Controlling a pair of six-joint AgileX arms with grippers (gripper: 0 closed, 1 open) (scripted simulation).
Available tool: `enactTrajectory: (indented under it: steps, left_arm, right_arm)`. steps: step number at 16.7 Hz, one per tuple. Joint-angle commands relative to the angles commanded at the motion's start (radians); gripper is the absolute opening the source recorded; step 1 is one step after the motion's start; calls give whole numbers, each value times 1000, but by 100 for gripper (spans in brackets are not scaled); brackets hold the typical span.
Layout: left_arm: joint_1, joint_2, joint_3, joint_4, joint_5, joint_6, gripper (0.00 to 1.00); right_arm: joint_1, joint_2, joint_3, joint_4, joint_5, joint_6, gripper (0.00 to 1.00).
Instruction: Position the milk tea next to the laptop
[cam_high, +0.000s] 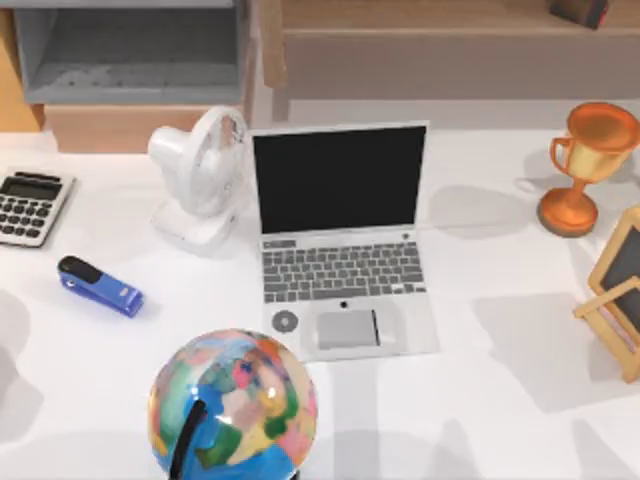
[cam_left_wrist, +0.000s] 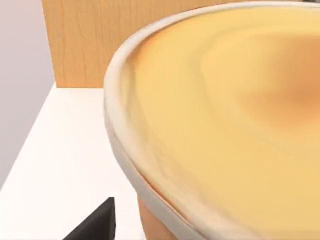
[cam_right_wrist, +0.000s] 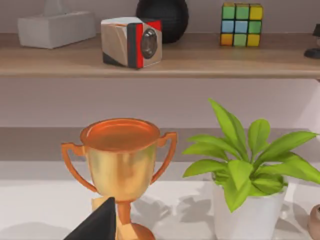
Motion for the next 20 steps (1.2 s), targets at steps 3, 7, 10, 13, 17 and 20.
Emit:
enactTrajectory:
  steps: [3,7,10,13,17,20]
  left_arm:
    - [-18,16,7,16,-18,-9,100]
    - [-18,16,7,16,-18,-9,85]
    - [-18,16,7,16,-18,-9,62]
    - [-18,16,7,16,-18,-9,40]
    - [-18,16,7,16,-18,-9,10]
    - [-18,16,7,16,-18,-9,0]
  right_arm:
    - [0,0,0,0,0,0,100]
    - [0,0,0,0,0,0,100]
    - [0,0,0,0,0,0,100]
    - [0,0,0,0,0,0,100]
    - [0,0,0,0,0,0,100]
    - [0,0,0,0,0,0,100]
